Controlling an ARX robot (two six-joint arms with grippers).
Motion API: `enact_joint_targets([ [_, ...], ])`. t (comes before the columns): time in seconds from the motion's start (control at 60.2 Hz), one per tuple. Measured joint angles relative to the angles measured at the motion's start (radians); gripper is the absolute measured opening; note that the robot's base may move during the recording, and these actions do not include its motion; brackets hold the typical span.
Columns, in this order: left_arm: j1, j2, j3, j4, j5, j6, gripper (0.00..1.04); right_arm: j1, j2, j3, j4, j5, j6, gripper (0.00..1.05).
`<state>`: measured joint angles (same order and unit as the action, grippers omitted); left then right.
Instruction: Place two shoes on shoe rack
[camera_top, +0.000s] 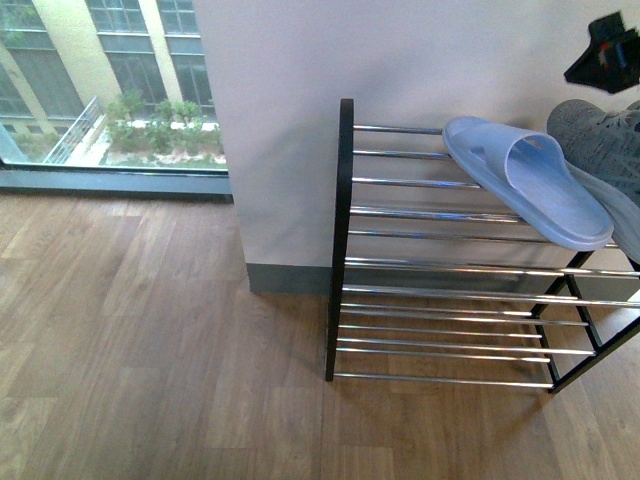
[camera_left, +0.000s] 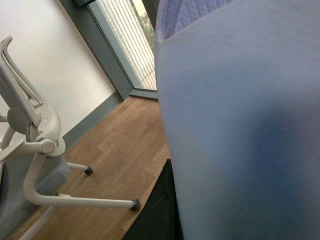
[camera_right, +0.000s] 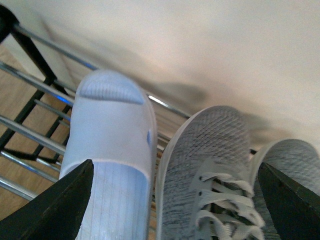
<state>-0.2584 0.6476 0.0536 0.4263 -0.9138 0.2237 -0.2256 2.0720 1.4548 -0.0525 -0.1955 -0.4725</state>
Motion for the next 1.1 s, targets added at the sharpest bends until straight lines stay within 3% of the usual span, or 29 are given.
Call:
enact_joint_targets([
  [0.05,0.0,0.0,0.0,0.0,0.0,0.0,0.02,0.0,-0.014,-0.028,0.087,-0.009,0.045,0.92],
  [0.116,0.0,0.0,0.0,0.0,0.0,0.0,0.02,0.006,-0.045,-0.162,0.427,-0.002,0.171,0.82],
  [0.216,0.0,0.0,0.0,0.0,0.0,0.0,0.02,0.03,-0.093,-0.381,0.791,0.015,0.322,0.68],
  [0.332,0.0,0.0,0.0,0.0,0.0,0.0,0.02,0.059,-0.182,-0.602,1.048,0.03,0.41,0.51],
  [0.664,0.0,0.0,0.0,0.0,0.0,0.0,0.02,0.109,-0.392,-0.954,1.221,0.086,0.457,0.02],
  [1.096,0.0,0.0,0.0,0.0,0.0,0.0,0.02,0.16,-0.69,-1.23,1.197,0.133,0.461,0.02],
])
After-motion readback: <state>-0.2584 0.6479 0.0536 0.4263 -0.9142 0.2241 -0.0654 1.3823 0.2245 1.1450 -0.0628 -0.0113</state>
